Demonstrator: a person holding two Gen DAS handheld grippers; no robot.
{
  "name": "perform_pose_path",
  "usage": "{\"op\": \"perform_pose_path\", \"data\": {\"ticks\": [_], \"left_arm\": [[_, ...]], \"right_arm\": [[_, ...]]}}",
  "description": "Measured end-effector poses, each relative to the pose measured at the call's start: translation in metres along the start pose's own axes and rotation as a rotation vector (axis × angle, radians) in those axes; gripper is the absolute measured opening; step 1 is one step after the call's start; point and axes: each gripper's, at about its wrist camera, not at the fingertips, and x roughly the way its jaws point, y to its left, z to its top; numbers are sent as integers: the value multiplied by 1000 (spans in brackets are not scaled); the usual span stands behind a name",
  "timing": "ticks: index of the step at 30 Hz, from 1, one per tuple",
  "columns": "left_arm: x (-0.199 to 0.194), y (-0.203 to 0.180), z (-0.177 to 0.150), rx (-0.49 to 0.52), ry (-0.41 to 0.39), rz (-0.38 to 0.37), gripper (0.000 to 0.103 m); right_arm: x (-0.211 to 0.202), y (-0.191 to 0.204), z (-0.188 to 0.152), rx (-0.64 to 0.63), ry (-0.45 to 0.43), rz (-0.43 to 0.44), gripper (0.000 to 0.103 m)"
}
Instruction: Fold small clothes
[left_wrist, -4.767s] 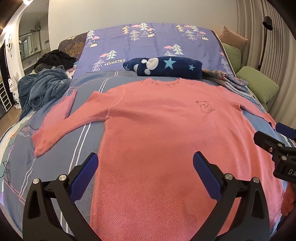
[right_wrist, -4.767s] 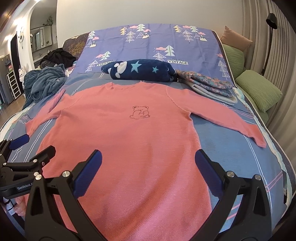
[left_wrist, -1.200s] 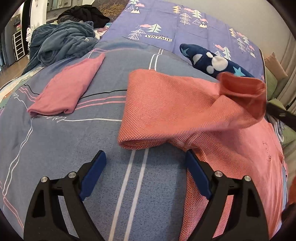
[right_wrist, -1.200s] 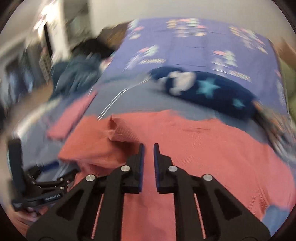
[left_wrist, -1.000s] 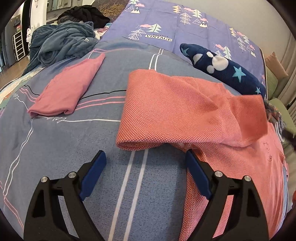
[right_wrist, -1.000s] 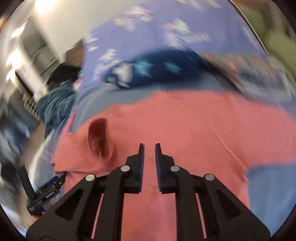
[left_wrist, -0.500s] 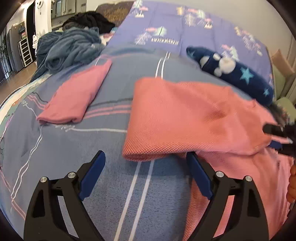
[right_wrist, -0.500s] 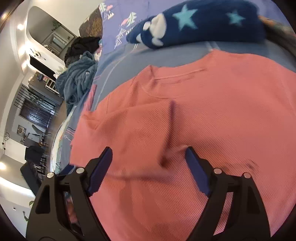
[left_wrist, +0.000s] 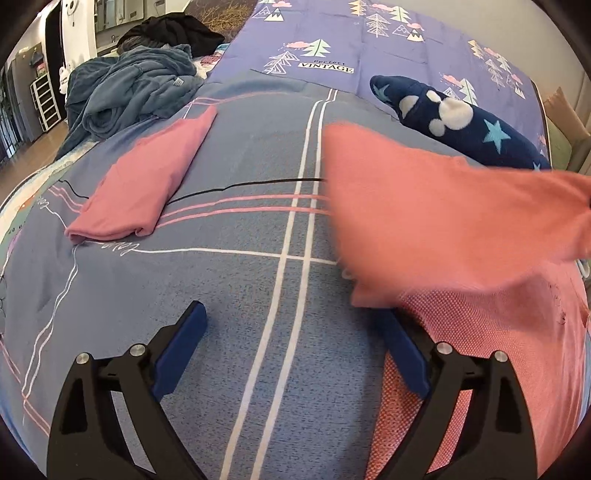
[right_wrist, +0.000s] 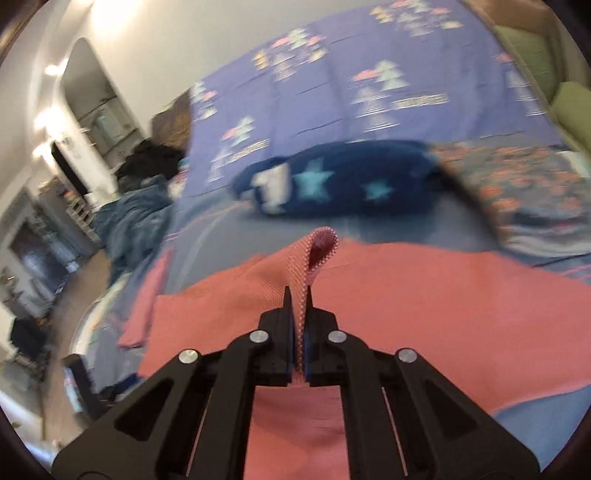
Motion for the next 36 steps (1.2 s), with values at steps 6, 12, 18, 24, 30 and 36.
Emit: {"op": "perform_pose_path", "data": {"ticks": [6,12,18,24,30,36], "left_arm": [[-5,-6,-1,25,-22,6,93],[-12,-9,-1,45,-51,8,93],[-26,-16,-3,81,-110,-59,66],[-23,-32,-3,152,-94,-95,26],[-11,8,0,-7,-37,62,0],[-24,36,1,-109,-61,-218,3]], "right_arm": [[14,-71,-18,108,56,-101,4],[18,-102,-40,180,111,-163,44],[-3,-95,-53,145,130,-64,51],[16,-83,-60,97,186,-90,10],[12,-81,-62,87,191,-134,10],[-8,-79,-47,129,121,-224,37]]}}
